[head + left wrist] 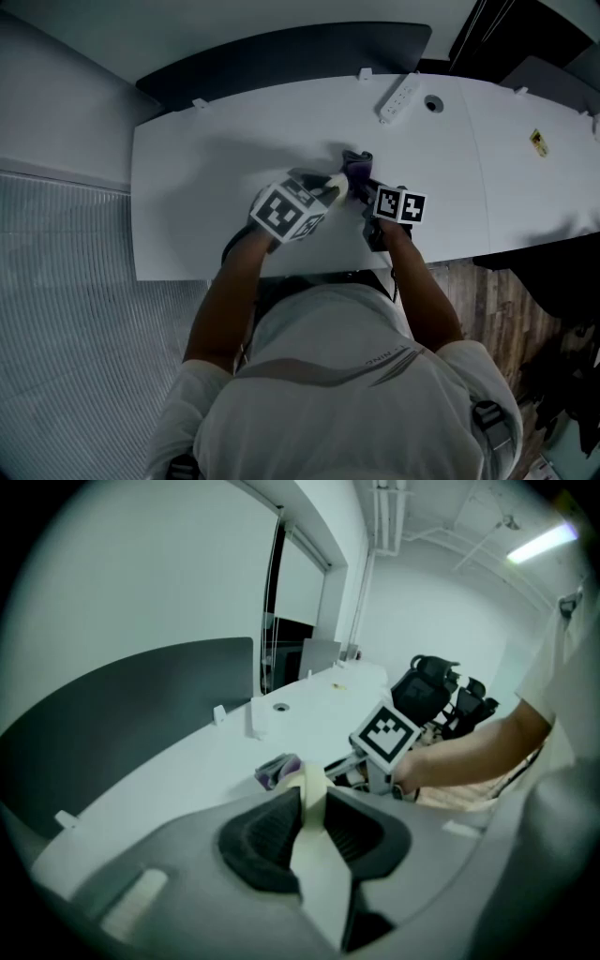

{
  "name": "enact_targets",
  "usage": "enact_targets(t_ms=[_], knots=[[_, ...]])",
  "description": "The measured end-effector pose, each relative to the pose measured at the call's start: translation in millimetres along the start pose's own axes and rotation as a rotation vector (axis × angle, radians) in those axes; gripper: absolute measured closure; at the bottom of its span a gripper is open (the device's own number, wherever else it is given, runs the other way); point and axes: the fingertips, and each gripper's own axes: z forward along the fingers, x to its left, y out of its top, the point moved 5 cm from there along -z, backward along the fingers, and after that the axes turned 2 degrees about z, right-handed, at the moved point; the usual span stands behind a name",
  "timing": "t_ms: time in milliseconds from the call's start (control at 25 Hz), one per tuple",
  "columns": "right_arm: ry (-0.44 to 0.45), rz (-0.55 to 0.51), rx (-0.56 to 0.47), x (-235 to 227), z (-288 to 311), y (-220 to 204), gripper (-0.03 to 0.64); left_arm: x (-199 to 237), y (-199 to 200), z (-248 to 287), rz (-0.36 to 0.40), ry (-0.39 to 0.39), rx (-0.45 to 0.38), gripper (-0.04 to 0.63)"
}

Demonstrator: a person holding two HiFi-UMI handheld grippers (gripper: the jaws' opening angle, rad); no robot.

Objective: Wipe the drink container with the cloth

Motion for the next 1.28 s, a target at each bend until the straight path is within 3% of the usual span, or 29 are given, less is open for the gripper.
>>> enact_targets(t_ms=[200,440,520,760,880,960,1040,1160,1280], knots=[[-0.06,-0.109,0.074,-12,12,-15,0.531,1,-2,0,-0.003,0.002,-0.005,0.517],[-0.032,-0.208,0.102,-11,5,-10,0.531,0,-1,1,-0.009,0.004,-0.01,0.517],[-0.006,-0.309,0.114,-1,-3,9,0.531,0,0,0,-0.013,0.003,-0.013,0.517],[0.113,-0.772,0.164,61,-34,89,0.531,-1,0,-2,-0.015,0.0,-0.015,0.517],[0.206,-0.876,0.209,90,-27,110,0.531,0,0,-4,-0.025,0.004,-0.026,0.515],[0.299,-0.783,0.203,103,-18,117,0.531,1,-1,-3,-0.027,0.005,-0.032,0.515],[0.452,-0.571,0.209,111,-5,118,0.531,0,-3,-3,-0.026,0.006,-0.036,0.515],[0.723,-0.247,0.299,116,21,105,0.531,-2,-3,-3,-0.023,0.012,-0.039,0.516],[0.795,-0.149,0.398,111,45,94,0.532,-1,-1,-3,-0.026,0.01,-0.038,0.515]])
